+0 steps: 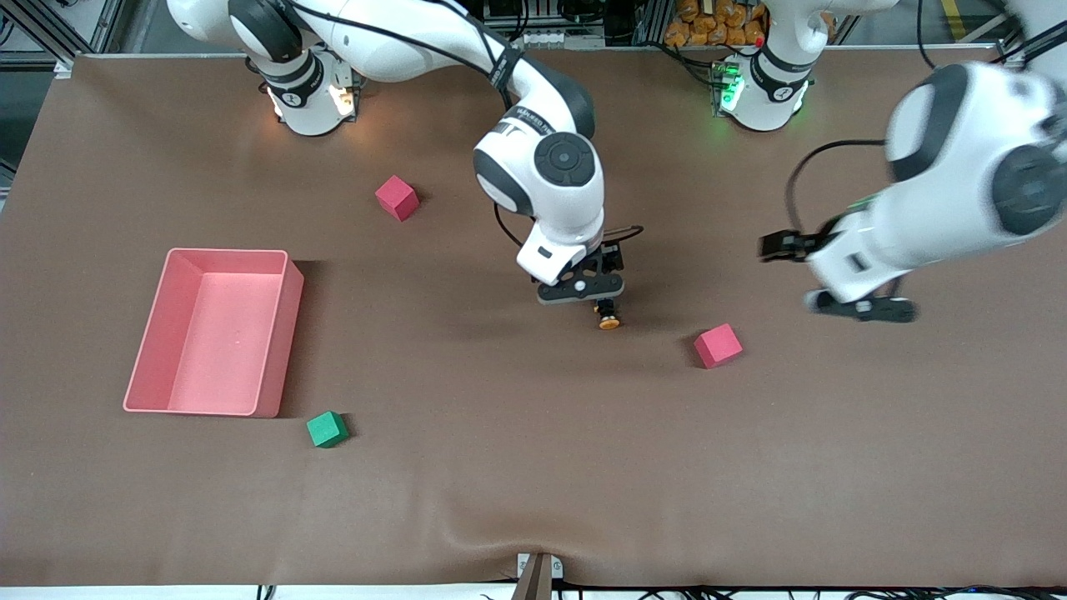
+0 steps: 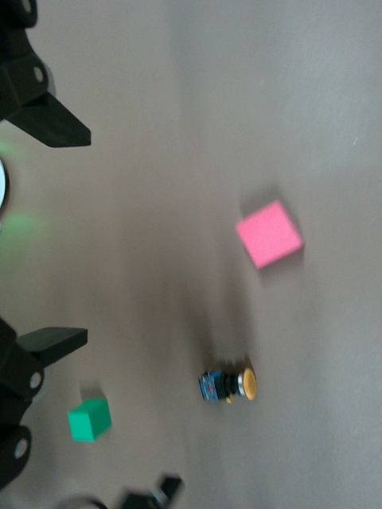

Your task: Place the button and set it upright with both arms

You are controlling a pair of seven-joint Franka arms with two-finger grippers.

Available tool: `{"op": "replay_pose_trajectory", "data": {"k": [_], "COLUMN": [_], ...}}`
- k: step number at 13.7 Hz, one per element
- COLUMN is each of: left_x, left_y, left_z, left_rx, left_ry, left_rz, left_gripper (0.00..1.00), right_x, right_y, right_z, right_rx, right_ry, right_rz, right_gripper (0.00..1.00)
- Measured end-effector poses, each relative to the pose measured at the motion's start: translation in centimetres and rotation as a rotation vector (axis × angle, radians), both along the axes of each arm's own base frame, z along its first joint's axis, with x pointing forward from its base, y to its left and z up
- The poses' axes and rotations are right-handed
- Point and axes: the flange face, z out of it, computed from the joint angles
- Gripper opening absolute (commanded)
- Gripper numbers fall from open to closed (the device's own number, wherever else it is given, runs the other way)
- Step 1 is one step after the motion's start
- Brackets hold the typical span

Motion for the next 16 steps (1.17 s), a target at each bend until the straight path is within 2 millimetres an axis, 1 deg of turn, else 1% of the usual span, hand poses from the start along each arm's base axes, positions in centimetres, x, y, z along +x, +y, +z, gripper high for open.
{"op": "replay_pose_trajectory", "data": {"k": [1,2,3,6,8,10,11,12,14,15,16], "left_x": [0.0,0.1,0.4,1.8,1.8,1.6,1.5,1.5,1.6,1.7,1.7], "left_y": [-2.6,-4.7,-6.4,-10.4,-12.8,-14.3,-14.7,-14.9,-14.9,-14.9,-15.0], "left_z": [-1.0,-2.1,-3.2,-7.6,-10.3,-12.6,-13.5,-14.3,-15.6,-16.0,-16.3], "left_rx": [0.014,0.026,0.035,0.038,0.041,0.049,0.050,0.053,0.058,0.060,0.055], "left_ry": [0.011,0.021,0.028,0.006,0.003,0.014,0.017,0.023,0.034,0.038,0.041], "left_rz": [0.014,0.023,0.034,0.082,0.087,0.080,0.077,0.075,0.077,0.077,0.080], "left_gripper": [1.00,1.00,1.00,1.00,1.00,1.00,1.00,1.00,1.00,1.00,1.00], "right_x": [-0.6,-1.1,-1.5,-2.0,-1.9,-1.5,-1.2,-0.7,0.0,-0.1,-0.3], "right_y": [0.5,0.8,1.2,1.6,1.5,1.0,0.6,0.0,-1.4,-2.1,-2.6], "right_z": [0.0,-0.1,-0.1,-0.1,-0.1,-0.2,0.1,1.1,4.7,6.1,6.8], "right_rx": [-0.005,-0.008,-0.009,-0.015,-0.021,-0.041,-0.053,-0.056,-0.050,-0.064,-0.080], "right_ry": [-0.003,-0.004,-0.005,-0.013,-0.020,-0.023,-0.021,-0.026,-0.037,-0.026,-0.013], "right_rz": [0.012,0.021,0.030,0.099,0.130,0.137,0.134,0.126,0.113,0.112,0.120], "right_gripper": [1.00,1.00,1.00,1.00,1.00,1.00,1.00,1.00,1.00,1.00,1.00]}}
